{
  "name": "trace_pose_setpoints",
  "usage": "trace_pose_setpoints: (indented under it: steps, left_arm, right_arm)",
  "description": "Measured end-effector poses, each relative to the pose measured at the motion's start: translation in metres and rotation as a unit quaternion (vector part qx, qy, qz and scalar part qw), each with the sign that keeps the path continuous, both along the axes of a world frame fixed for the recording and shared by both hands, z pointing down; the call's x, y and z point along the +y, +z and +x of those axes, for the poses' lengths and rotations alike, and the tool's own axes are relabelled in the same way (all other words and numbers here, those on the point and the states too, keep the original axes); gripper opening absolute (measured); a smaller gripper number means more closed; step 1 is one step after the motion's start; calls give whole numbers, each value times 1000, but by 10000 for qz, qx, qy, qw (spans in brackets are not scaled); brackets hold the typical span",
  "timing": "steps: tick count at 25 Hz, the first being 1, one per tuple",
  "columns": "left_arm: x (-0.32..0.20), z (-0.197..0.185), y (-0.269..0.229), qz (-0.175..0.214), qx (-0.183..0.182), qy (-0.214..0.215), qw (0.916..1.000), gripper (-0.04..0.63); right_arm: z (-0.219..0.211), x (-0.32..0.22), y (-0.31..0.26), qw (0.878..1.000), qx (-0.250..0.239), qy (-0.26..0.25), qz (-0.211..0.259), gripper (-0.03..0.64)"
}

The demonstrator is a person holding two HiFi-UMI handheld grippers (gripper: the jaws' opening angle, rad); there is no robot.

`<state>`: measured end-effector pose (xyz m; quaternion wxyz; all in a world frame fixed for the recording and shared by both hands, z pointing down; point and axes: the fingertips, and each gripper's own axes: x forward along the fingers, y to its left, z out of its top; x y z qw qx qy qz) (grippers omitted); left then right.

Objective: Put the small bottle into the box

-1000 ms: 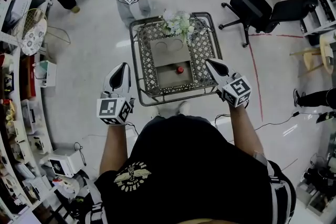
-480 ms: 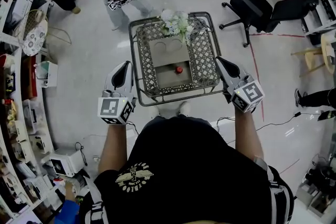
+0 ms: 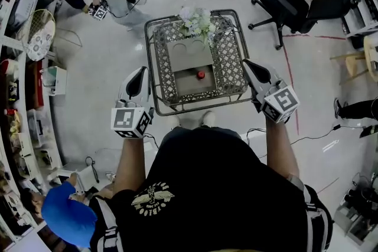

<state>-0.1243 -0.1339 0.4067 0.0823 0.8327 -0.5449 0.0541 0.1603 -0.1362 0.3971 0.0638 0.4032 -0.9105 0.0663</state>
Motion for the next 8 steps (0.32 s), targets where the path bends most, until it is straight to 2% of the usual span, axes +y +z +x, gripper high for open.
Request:
trace_pose_setpoints:
  steps: [8]
  left_arm:
    - [5,16,4,10,-11,-121,9999,0]
  right_arm:
    - [11,1,-2,9998,-119,-173,-54,8]
